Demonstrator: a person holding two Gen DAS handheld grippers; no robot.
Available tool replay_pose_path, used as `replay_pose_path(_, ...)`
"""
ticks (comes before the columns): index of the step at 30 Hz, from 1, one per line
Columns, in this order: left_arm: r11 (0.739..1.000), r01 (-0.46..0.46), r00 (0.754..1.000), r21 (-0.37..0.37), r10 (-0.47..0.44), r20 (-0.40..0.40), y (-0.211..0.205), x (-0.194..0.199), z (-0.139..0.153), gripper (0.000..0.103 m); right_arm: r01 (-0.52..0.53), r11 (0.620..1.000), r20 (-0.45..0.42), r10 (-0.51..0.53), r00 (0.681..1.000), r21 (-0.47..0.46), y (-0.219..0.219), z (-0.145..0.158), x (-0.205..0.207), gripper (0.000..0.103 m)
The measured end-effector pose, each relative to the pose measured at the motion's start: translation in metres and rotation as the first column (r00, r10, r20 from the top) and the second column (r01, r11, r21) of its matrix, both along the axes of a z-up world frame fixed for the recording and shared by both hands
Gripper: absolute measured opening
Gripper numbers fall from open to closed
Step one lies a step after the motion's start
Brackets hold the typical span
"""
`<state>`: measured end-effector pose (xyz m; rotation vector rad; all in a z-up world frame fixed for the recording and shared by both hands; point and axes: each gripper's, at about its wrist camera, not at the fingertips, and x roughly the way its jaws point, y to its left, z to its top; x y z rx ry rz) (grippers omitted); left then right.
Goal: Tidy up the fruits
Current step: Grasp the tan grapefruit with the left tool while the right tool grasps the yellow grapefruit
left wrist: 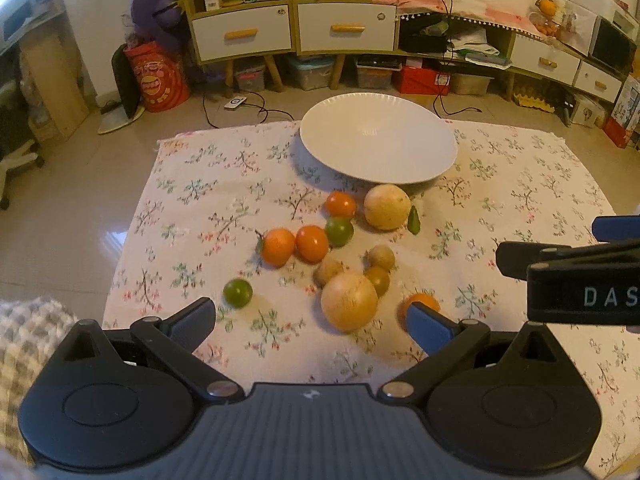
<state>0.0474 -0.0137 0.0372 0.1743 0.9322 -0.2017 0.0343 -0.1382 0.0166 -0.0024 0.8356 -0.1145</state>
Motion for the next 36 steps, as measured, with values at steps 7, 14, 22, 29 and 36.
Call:
replay_pose_path(7, 1.000, -0.007, 1.000, -0.014, 0.007, 0.004, 0.009, 0.024, -0.007, 0.089, 0.002, 1.000, 0.032, -0.003, 0.999, 0.011, -0.003, 0.001, 0.018, 0.103)
replay_pose_path(14, 0.999, 0.026, 1.000, -0.042, -0.027, -0.009, 0.021, 0.041, -0.029, 0.089, 0.003, 1.000, 0.049, -0.005, 0.999, 0.028, -0.010, -0.011, 0.035, 0.103)
replay_pose_path(22, 0.982, 0.064, 0.995, -0.179, -0.076, -0.063, 0.044, 0.058, -0.054, 0.089, -0.057, 0.986, 0.013, 0.056, 0.998, 0.156, -0.023, -0.042, 0.047, 0.103)
replay_pose_path(29, 0.941, 0.161, 0.984, -0.298, -0.175, -0.023, 0.050, 0.052, -0.066, 0.087, -0.129, 0.968, -0.008, 0.134, 0.991, 0.213, -0.030, -0.061, 0.051, 0.098)
replay_pose_path(36, 0.926, 0.200, 0.974, -0.320, -0.222, -0.035, 0.041, 0.052, -0.077, 0.068, -0.134, 0.963, 0.062, 0.123, 0.990, 0.233, -0.038, -0.066, 0.065, 0.090)
